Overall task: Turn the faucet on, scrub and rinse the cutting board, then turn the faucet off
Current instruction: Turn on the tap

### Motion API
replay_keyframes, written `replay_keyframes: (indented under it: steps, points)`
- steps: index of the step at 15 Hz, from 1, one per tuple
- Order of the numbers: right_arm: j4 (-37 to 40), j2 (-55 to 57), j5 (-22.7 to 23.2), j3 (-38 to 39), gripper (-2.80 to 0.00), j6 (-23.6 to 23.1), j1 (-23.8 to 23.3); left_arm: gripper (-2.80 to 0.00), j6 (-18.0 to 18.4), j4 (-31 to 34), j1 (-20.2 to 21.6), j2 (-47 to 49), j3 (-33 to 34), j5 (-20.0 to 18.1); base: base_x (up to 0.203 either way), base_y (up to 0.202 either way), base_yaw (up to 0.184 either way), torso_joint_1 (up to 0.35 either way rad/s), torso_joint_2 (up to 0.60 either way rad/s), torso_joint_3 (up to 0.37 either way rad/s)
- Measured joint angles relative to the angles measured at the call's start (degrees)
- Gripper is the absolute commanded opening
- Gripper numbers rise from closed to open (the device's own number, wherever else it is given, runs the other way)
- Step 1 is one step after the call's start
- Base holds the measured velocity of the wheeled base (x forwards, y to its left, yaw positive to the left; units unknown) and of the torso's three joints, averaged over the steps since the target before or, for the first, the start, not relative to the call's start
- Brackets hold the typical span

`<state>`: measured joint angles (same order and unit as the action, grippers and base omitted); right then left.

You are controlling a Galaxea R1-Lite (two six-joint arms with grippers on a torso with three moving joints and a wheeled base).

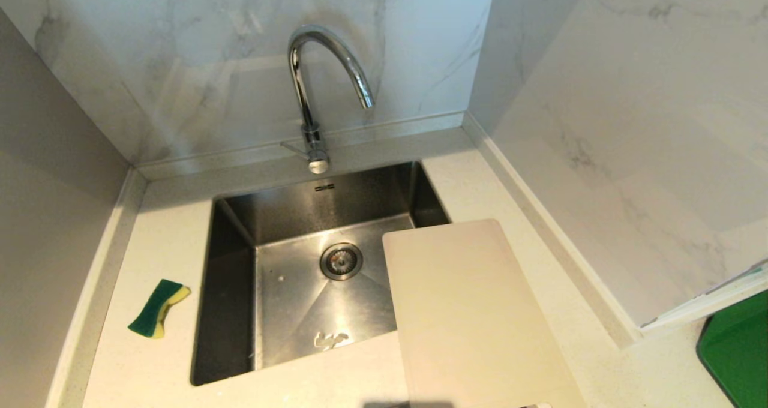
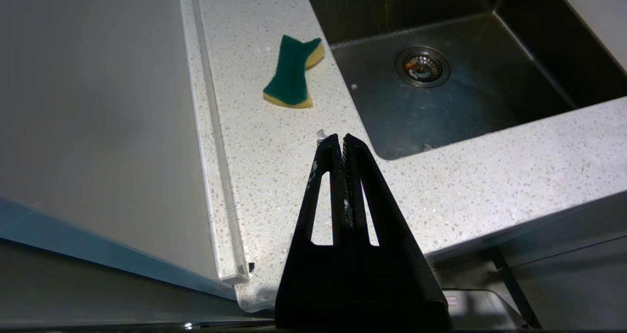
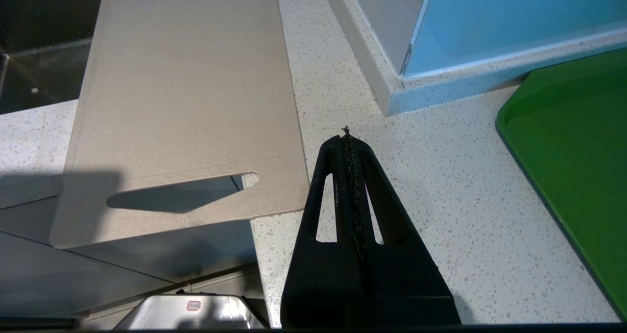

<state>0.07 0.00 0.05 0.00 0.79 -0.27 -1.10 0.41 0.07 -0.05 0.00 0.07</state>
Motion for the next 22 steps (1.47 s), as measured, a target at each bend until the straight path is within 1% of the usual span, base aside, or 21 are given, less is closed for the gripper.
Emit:
replay_keyframes:
  steps: [4, 6, 8, 10, 13, 15, 18, 22]
  points:
    - [0.0, 0.0, 0.0, 0.0, -2.8, 0.0, 0.0, -2.8, 0.3, 0.1, -0.1, 0.3, 0.0, 0.0, 0.0, 0.0, 0.0, 0.0, 0.0, 0.0]
    - [0.0, 0.0, 0.0, 0.0, -2.8, 0.0, 0.0, -2.8, 1.3, 0.1, -0.2, 0.8, 0.0, 0.0, 0.0, 0.0, 0.0, 0.0, 0.0, 0.0]
    - [0.0, 0.0, 0.0, 0.0, -2.8, 0.0, 0.0, -2.8, 1.4, 0.5, -0.2, 1.6, -1.3, 0.0, 0.0, 0.0, 0.0, 0.0, 0.0, 0.0]
    - [0.0, 0.0, 0.0, 0.0, -2.8, 0.0, 0.0, -2.8, 0.0, 0.2, -0.3, 5.0, -6.5, 0.1, 0.0, 0.0, 0.0, 0.0, 0.0, 0.0]
    - [0.0, 0.0, 0.0, 0.0, -2.8, 0.0, 0.0, -2.8, -0.8, 0.0, -1.0, 13.8, -17.4, 0.3, 0.0, 0.0, 0.0, 0.0, 0.0, 0.0]
    - [0.0, 0.0, 0.0, 0.0, -2.8, 0.0, 0.0, -2.8, 0.2, 0.0, -1.3, 20.5, -24.1, 0.3, 0.0, 0.0, 0.0, 0.0, 0.0, 0.0]
    - [0.0, 0.0, 0.0, 0.0, -2.8, 0.0, 0.0, -2.8, 2.8, 0.0, -1.3, 30.1, -33.3, 0.5, 0.0, 0.0, 0.0, 0.0, 0.0, 0.0]
    - [0.0, 0.0, 0.0, 0.0, -2.8, 0.0, 0.0, -2.8, 4.5, -0.1, -0.4, 42.4, -46.1, 0.4, 0.0, 0.0, 0.0, 0.0, 0.0, 0.0]
